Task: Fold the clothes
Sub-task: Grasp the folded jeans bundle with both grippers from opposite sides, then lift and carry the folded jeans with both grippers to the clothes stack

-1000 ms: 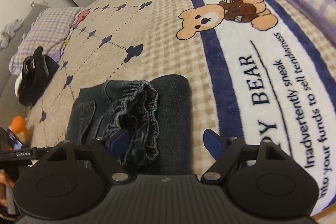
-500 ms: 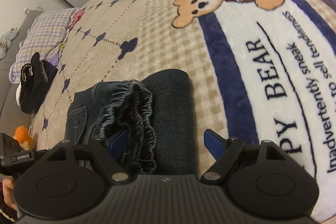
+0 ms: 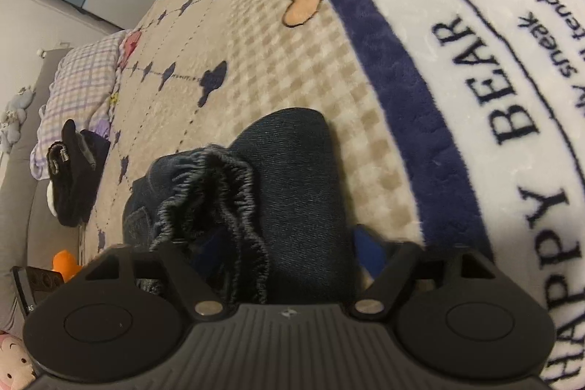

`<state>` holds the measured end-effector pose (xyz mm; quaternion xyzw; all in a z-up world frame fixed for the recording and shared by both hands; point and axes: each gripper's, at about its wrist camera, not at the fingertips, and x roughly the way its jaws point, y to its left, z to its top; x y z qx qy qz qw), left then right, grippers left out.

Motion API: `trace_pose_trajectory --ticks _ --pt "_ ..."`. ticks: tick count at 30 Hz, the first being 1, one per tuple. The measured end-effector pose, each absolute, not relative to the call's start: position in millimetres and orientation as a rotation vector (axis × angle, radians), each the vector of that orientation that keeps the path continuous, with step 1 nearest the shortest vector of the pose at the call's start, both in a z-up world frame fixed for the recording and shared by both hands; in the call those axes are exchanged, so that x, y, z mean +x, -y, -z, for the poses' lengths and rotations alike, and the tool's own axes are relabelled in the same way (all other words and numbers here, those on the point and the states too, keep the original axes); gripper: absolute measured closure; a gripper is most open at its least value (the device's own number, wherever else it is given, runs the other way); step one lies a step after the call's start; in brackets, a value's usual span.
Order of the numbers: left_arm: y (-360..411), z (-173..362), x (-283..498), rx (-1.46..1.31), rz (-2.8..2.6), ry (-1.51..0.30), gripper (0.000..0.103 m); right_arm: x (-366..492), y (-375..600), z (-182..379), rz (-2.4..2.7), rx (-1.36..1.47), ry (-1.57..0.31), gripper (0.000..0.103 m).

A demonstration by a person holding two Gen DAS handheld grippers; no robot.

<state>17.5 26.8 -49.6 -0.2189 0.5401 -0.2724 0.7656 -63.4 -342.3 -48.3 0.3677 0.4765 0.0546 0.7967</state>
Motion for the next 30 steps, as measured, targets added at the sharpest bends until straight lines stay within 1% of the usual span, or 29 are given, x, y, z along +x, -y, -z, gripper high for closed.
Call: trace_pose_trajectory --ticks 1,2,3,4,5,6,8,10,19,30 --pt "-27 47 17 -0.467 0.587 -1.170 0.039 -63 341 47 -0.120 0.783 -1.023 0.042" --pt "-27 43 16 -0.460 0.581 -1.164 0.050 -64 340 44 -0.125 0.769 -1.019 0.046" --pt "-28 40 14 -0.457 0.578 -1.156 0.057 -66 338 41 -0.128 0.756 -1.011 0.052" --pt "-28 36 13 -0.454 0.577 -1.149 0.061 -67 337 37 -0.131 0.744 -1.002 0.056" --pt "-27 32 11 -0.450 0.577 -1.141 0.066 -69 335 33 -0.133 0.732 -0.992 0.058" --pt "-26 28 10 -0.443 0.575 -1.134 0.070 -70 335 29 -0.133 0.728 -0.980 0.060" --pt "-23 20 8 -0.432 0.569 -1.125 0.073 -71 336 21 -0.133 0.740 -0.961 0.063" --pt "-19 14 7 -0.436 0.571 -1.123 0.075 -72 337 12 -0.142 0.742 -0.935 0.066" --pt "25 -23 7 -0.473 0.614 -1.076 0.075 -76 374 -39 -0.109 0.696 -0.856 0.066" --pt "134 -101 28 -0.451 0.739 -1.001 0.075 -78 473 -120 -0.029 0.678 -0.756 0.066"
